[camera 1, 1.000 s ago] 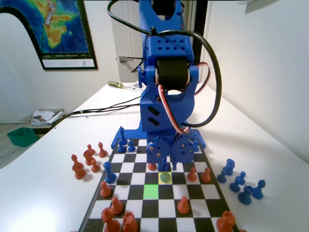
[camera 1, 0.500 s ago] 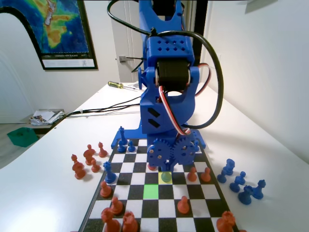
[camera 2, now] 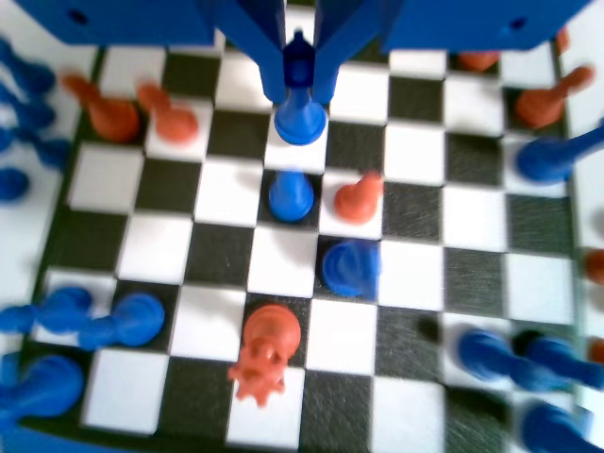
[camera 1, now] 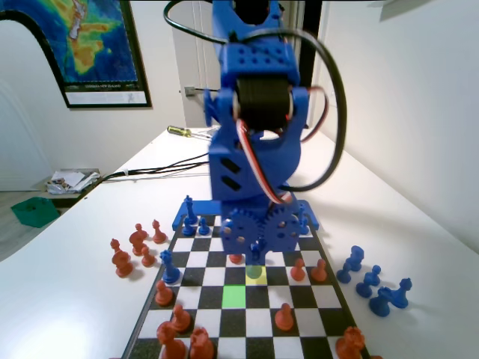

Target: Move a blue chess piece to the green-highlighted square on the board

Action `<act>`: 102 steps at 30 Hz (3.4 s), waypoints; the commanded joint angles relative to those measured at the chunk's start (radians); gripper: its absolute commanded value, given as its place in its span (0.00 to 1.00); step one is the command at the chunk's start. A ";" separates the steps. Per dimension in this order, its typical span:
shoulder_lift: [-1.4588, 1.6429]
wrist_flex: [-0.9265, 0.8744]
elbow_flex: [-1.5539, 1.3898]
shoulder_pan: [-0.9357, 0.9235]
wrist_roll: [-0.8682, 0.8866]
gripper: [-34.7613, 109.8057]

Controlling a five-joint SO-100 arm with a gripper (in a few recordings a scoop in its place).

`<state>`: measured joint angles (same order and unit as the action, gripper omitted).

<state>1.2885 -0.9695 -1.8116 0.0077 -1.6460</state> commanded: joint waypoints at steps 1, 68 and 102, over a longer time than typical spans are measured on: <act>0.066 -0.060 0.100 -0.014 -0.003 0.25; -0.032 -0.058 0.175 -0.086 -0.051 0.34; 1.022 -0.703 0.169 -0.031 -0.074 0.25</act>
<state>2.1338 -1.6383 -1.6107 -0.0138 -1.6935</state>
